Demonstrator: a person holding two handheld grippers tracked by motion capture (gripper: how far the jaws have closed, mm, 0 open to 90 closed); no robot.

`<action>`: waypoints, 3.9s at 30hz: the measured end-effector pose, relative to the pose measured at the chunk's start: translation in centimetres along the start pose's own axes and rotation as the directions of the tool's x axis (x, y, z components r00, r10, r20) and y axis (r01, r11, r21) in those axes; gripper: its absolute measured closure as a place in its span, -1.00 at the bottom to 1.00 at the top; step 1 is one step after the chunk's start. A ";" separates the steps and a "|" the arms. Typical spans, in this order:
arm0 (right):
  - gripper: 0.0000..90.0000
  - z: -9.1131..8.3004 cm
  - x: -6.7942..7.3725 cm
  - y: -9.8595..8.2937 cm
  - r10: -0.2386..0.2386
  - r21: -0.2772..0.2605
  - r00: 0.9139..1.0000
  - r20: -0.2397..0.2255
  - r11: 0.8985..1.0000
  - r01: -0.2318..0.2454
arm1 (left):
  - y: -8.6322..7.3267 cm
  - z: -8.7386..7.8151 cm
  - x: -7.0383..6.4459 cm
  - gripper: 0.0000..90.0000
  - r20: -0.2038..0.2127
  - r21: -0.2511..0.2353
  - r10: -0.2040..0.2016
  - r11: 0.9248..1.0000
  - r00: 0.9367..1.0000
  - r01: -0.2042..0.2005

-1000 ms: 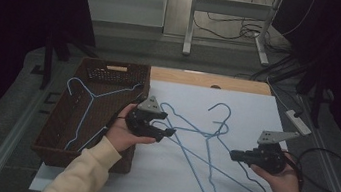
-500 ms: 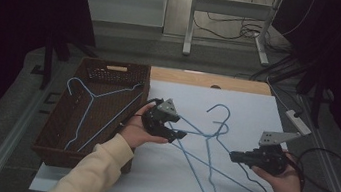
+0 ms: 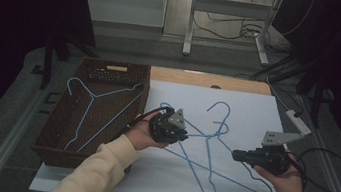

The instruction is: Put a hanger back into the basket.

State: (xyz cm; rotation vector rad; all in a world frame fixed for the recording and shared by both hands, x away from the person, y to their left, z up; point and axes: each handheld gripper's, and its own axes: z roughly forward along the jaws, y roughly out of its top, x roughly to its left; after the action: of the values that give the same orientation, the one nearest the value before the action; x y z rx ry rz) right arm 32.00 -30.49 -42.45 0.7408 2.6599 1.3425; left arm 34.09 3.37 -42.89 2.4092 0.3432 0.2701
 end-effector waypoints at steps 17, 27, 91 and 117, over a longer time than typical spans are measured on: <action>0.61 -0.1 -0.4 -0.3 0.042 -0.126 0.991 0.127 0.992 -0.025 | -0.9 -2.7 -0.8 0.92 0.053 -0.104 -0.070 0.992 0.996 0.075; 0.33 -0.7 -0.9 -1.0 0.093 -0.212 0.982 0.162 0.976 -0.057 | -1.6 -4.8 -1.0 0.92 0.072 -0.198 -0.116 0.972 0.991 0.129; -0.29 2.5 -1.2 -3.5 0.173 -0.144 0.958 0.231 0.979 -0.142 | -19.6 -22.2 0.7 0.92 -0.303 -0.489 -0.613 0.757 0.730 0.433; -0.30 2.9 -1.3 -3.6 0.168 -0.129 0.960 0.224 0.981 -0.142 | -20.3 -19.4 3.3 0.92 -0.338 -0.431 -0.667 0.737 0.664 0.521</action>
State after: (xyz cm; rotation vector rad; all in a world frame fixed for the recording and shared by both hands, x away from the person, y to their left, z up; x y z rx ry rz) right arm 32.50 -30.76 -47.21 1.0414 2.3665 1.3316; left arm 28.19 31.00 -41.38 1.7647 1.2154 0.5590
